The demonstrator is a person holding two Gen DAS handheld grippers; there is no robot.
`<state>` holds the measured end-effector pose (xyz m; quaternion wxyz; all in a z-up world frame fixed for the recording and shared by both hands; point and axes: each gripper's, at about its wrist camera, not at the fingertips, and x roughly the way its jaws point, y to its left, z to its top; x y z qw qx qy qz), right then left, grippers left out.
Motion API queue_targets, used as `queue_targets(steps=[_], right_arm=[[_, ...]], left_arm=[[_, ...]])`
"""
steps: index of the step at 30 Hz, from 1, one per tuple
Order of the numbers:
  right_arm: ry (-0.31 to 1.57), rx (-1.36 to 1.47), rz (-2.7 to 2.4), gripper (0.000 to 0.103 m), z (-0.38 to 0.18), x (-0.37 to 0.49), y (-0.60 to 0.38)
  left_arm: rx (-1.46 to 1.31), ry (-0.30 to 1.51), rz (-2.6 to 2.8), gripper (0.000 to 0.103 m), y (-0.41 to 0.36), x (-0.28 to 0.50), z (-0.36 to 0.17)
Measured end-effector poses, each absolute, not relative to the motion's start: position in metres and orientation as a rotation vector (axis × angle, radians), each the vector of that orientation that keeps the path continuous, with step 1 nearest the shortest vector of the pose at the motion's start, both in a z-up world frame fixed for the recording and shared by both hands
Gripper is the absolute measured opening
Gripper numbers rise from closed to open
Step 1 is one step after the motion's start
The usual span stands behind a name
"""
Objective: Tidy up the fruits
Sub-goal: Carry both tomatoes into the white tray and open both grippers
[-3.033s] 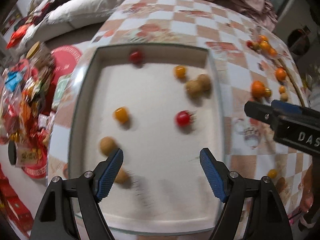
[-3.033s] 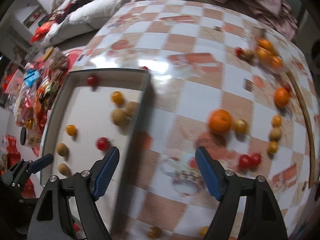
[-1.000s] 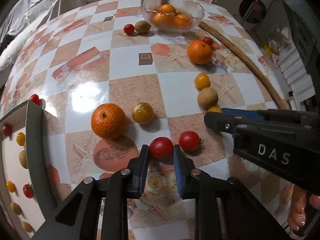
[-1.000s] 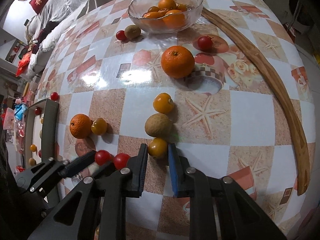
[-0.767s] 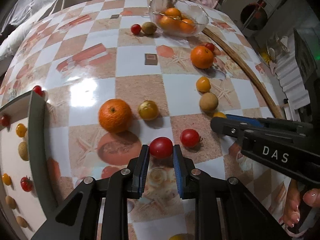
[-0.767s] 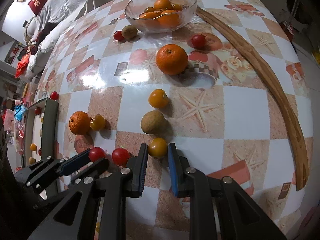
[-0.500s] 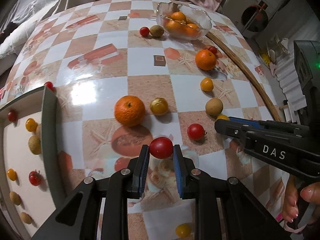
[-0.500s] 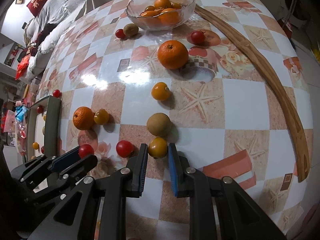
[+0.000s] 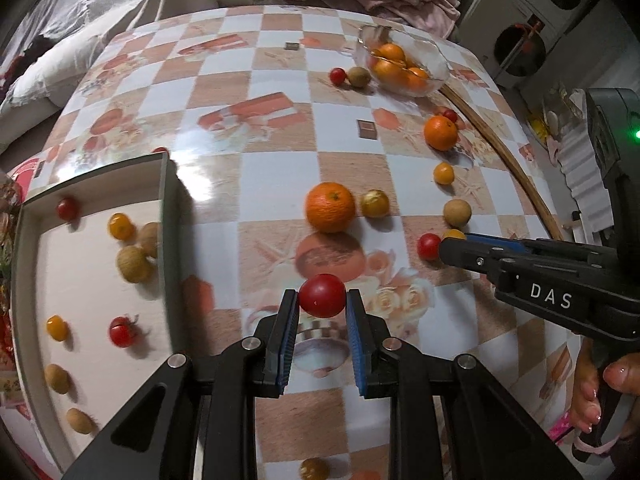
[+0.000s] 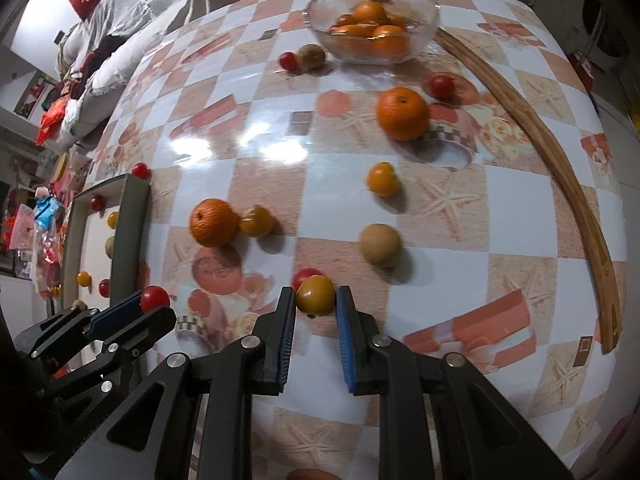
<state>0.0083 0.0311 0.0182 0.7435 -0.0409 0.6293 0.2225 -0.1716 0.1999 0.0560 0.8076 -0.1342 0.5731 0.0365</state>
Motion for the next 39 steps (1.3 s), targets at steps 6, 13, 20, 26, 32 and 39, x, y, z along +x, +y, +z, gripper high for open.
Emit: queue_targets(steps=[6,13,20,26,32,39], right_arm=[[1.372,-0.115,0.526,0.022,0.024,-0.002,0.058],[1.359,-0.154,0.576,0.022,0.031,-0.015,0.092],[1.350,-0.191,0.627,0.022,0.037,-0.029,0.127],[1.343,-0.226,0.674,0.022,0.041,-0.041,0.157],[1.338,-0.246,0.721,0.022,0.044,-0.054,0.188],[1.346,-0.263,0.766,0.022,0.041,-0.067,0.219]], left_arm=[[-0.313,1.209,0.116,0.025,0.222,-0.186,0.061],[-0.343,1.196,0.165,0.025,0.248,-0.207,0.065],[-0.375,1.187,0.213,0.025,0.275,-0.230,0.066],[-0.399,1.174,0.265,0.025,0.302,-0.247,0.068],[-0.392,1.158,0.323,0.025,0.335,-0.256,0.069],[-0.389,1.158,0.366,0.025,0.373,-0.257,0.063]])
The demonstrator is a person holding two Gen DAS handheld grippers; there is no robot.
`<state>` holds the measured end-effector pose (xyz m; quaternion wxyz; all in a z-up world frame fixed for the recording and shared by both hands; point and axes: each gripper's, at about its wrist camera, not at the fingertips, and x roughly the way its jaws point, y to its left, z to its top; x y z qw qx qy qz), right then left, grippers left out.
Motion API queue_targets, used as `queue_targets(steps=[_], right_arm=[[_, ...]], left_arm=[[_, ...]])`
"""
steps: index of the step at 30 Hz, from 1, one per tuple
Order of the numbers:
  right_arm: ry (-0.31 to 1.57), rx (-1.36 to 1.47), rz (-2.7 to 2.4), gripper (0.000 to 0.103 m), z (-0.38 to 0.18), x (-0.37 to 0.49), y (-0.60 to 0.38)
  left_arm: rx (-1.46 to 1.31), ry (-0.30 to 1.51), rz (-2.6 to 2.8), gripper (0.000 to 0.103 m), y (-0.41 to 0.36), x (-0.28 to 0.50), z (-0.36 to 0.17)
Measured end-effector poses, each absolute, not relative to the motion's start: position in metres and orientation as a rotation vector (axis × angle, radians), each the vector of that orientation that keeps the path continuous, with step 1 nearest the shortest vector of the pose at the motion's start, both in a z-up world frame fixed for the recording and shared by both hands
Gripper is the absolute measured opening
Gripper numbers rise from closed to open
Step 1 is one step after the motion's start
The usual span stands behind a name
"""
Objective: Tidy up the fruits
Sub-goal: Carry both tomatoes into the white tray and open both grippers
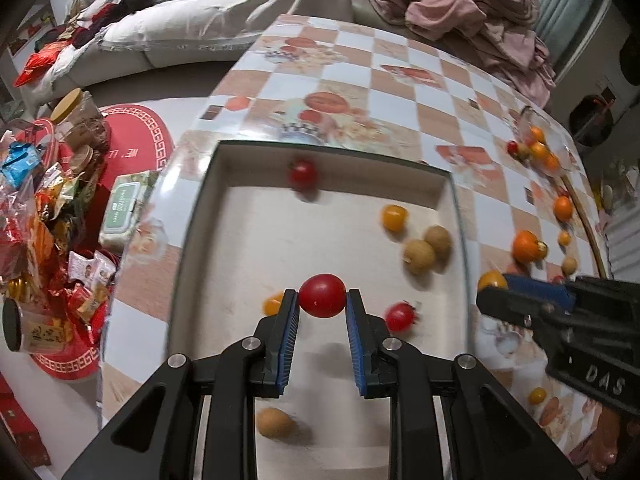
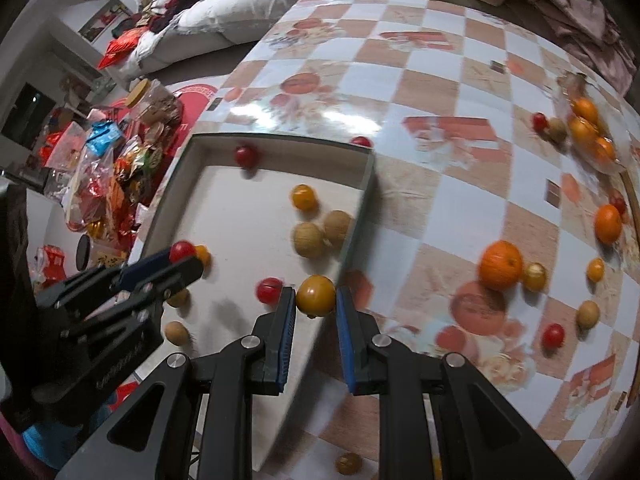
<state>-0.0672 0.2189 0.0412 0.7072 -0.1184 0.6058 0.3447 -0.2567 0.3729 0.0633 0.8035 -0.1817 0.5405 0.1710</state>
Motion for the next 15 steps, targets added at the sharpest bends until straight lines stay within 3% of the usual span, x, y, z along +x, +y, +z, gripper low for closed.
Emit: queue_targets(steps=[15], right_arm=[[1.399,-0.332,0.797,0.022,0.012,-0.103,0.255]], left_arm=[[-0.353,1.201,0.369,0.025,0.416,-0.234,0.035]])
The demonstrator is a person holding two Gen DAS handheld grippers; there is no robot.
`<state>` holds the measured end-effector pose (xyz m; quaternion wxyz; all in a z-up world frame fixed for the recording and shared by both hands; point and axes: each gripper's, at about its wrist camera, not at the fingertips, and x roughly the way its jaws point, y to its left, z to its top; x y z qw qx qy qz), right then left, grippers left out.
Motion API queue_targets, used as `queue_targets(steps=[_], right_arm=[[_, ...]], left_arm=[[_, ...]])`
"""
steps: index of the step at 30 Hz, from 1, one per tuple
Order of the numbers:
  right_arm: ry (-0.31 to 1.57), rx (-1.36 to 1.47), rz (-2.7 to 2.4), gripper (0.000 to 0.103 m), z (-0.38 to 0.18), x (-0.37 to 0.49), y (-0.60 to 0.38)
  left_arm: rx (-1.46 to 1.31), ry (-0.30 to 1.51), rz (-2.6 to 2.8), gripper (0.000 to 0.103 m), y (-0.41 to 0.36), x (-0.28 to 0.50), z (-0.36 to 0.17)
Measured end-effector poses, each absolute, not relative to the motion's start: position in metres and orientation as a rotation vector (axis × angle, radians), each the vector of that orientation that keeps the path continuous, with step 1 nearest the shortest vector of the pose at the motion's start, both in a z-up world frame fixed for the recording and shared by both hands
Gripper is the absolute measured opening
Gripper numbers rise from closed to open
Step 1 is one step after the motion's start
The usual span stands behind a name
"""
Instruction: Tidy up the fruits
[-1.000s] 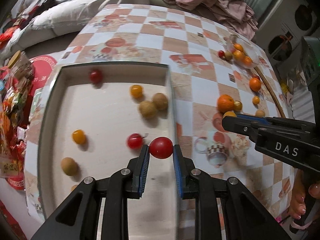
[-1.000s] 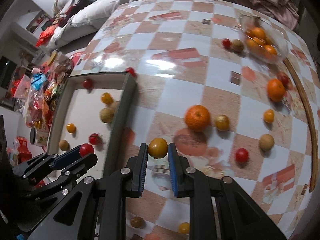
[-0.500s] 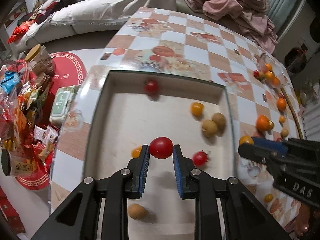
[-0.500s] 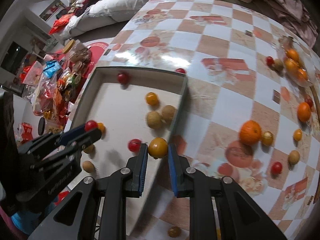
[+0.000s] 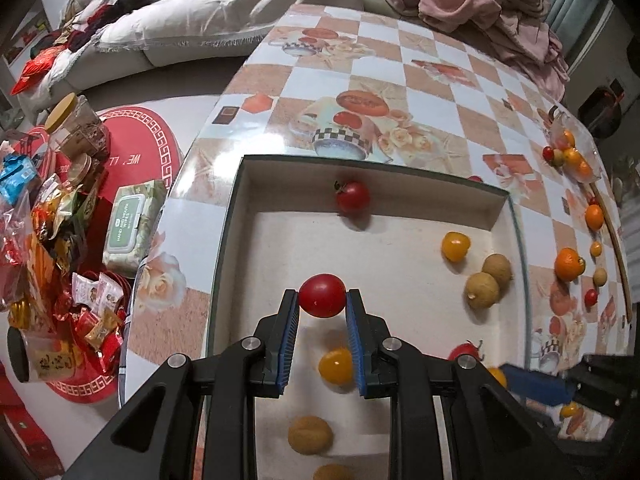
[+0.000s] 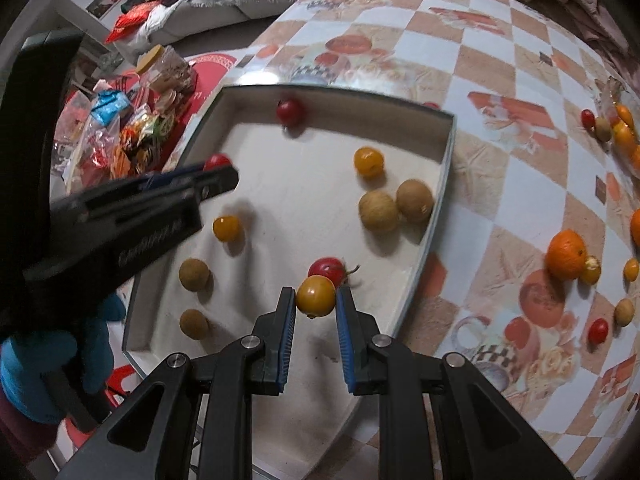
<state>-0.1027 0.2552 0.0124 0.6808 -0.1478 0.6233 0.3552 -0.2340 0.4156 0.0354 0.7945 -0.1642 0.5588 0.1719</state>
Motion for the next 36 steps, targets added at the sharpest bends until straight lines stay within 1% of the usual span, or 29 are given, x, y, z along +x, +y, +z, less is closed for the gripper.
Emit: queue_targets(steps=[8,16,17,18,19,20,25,26,27,28,29,30,31,32,33,36], right_arm=[[1.402,-0.380,0.766,0.022,-0.001,-0.121,0.258],[1.396,-0.394,0.739,0.022,-0.015,-0.127,0.261],[1.389,-0.401,0.739,0.023,-0.016,-0.128,0.262],[1.381,-0.405,0.737,0.023,-0.016,-0.129,0.262],[1.372,-0.414,0.736,0.023,-0.015,-0.130,0.263],[1.362,-0.425,0.736,0.023,-0.015,-0.132,0.264],[1.328,-0.477,0.747,0.025,-0.015,-0.139,0.268],[1.328,-0.478,0.748,0.029,-0.015,-0.140,0.269],[1.331,-0.478,0.749,0.032,-0.015,-0.140,0.269],[1.330,-0.478,0.747,0.041,-0.014,-0.142,0.268],[1.327,-0.477,0.748,0.051,-0.013,-0.143,0.267],[1.320,-0.477,0.751,0.056,-0.010,-0.145,0.267],[1.311,-0.478,0.754,0.064,-0.007,-0.147,0.266],[1.300,-0.481,0.759,0.068,-0.003,-0.149,0.265],[1.289,-0.484,0.764,0.069,0.001,-0.152,0.265],[1.269,-0.493,0.779,0.077,0.015,-0.156,0.266]], left_arm=[[-0.332,1.244,0.359,0.025,0.415,-0.229,0.018],[-0.287,1.254,0.342,0.026,0.413,-0.222,0.014],[-0.286,1.258,0.344,0.029,0.413,-0.221,0.014],[-0.284,1.261,0.345,0.048,0.414,-0.220,0.014],[-0.280,1.265,0.354,0.062,0.414,-0.220,0.014],[-0.275,1.248,0.367,0.073,0.413,-0.221,0.016],[-0.272,1.244,0.360,0.073,0.409,-0.222,0.017],[-0.272,1.246,0.359,0.073,0.409,-0.222,0.017],[-0.271,1.247,0.360,0.075,0.408,-0.223,0.018],[-0.271,1.246,0.361,0.075,0.408,-0.223,0.019],[-0.271,1.246,0.361,0.075,0.408,-0.224,0.020],[-0.270,1.247,0.364,0.075,0.407,-0.225,0.021],[-0.270,1.250,0.367,0.075,0.407,-0.225,0.022],[-0.272,1.255,0.368,0.075,0.407,-0.226,0.022],[-0.275,1.259,0.369,0.075,0.407,-0.226,0.022],[-0.284,1.268,0.366,0.075,0.405,-0.229,0.025]])
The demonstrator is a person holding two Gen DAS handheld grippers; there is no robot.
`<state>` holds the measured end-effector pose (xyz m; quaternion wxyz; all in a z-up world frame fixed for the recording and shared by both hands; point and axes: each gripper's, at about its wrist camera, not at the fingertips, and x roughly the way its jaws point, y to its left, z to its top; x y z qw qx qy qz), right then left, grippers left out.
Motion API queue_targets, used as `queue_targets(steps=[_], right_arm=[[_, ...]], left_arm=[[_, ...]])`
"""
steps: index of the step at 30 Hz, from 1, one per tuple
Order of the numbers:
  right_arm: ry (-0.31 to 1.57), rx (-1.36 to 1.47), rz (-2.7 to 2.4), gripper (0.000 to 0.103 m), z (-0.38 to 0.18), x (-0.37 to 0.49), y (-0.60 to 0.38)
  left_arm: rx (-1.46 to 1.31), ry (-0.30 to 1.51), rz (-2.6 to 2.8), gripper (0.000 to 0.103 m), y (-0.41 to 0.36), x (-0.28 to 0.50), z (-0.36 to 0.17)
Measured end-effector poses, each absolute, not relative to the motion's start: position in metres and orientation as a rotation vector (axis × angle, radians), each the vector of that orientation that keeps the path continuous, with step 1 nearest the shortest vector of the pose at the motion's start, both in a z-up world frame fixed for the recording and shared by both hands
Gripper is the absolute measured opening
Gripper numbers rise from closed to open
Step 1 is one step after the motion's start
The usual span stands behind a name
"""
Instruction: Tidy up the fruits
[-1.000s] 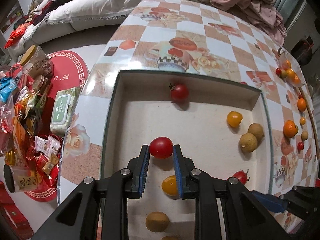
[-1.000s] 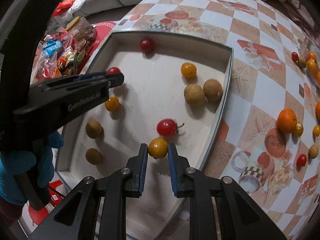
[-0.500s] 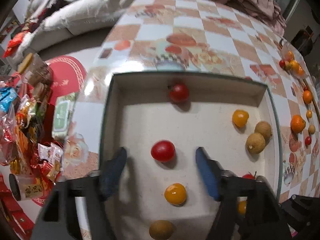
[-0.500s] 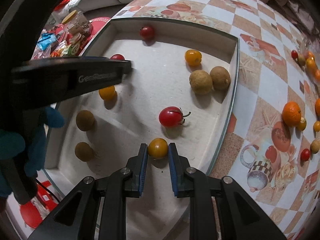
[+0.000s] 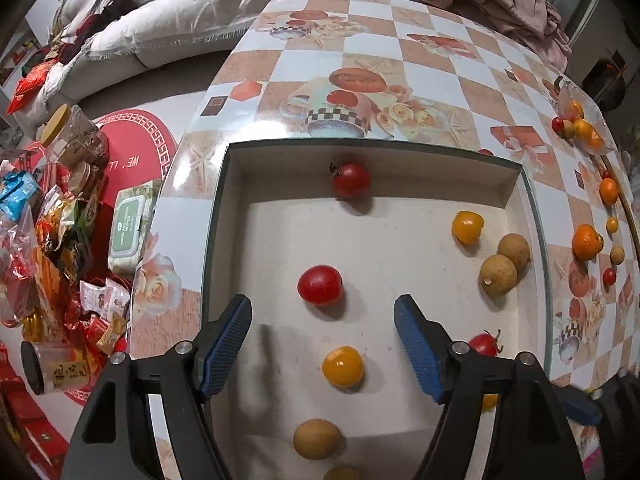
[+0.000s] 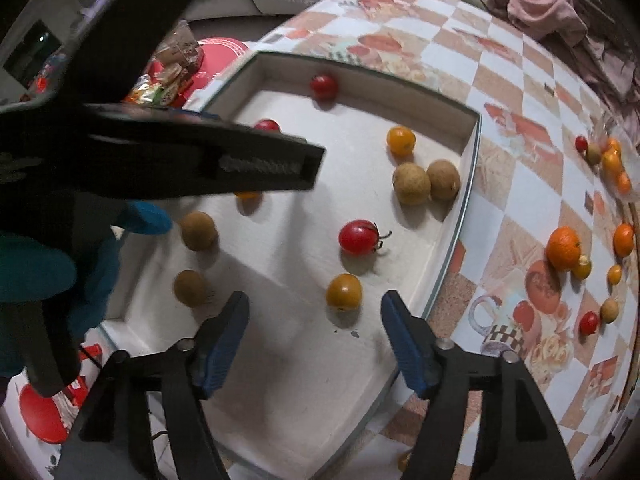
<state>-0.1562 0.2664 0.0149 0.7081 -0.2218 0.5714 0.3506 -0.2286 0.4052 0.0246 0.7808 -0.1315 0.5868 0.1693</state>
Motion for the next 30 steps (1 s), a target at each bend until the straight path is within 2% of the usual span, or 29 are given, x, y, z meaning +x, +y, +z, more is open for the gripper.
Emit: queue_targets(steps=[4,9,10,11,12,15,30], right_arm=[[1.265,-0.500,0.774,0.081,0.030,-0.156,0.263],[1.297,-0.508,0.748,0.082,0.033,-0.150,0.258],[1.304,-0.510,0.746,0.082,0.034,-0.154,0.257],[1.315,-0.508,0.745,0.084,0.033,-0.154,0.256],[1.325,-0.507,0.744,0.086,0.033,-0.153,0.254],[1.345,-0.498,0.739,0.092,0.032,-0.153,0.248],[1.420,-0.497,0.691,0.092,0.039,-0.155,0.233]], left_arm=[[-0.293,1.280,0.363,0.075,0.401,-0.233,0.030],[-0.297,1.291,0.349,0.076,0.393,-0.238,0.036],[-0.301,1.291,0.344,0.082,0.391,-0.239,0.037],[-0.304,1.288,0.344,0.102,0.390,-0.240,0.039],[-0.302,1.278,0.349,0.103,0.390,-0.241,0.041],[-0.308,1.279,0.347,0.103,0.388,-0.243,0.046],[-0.275,1.258,0.427,0.103,0.387,-0.272,0.086]])
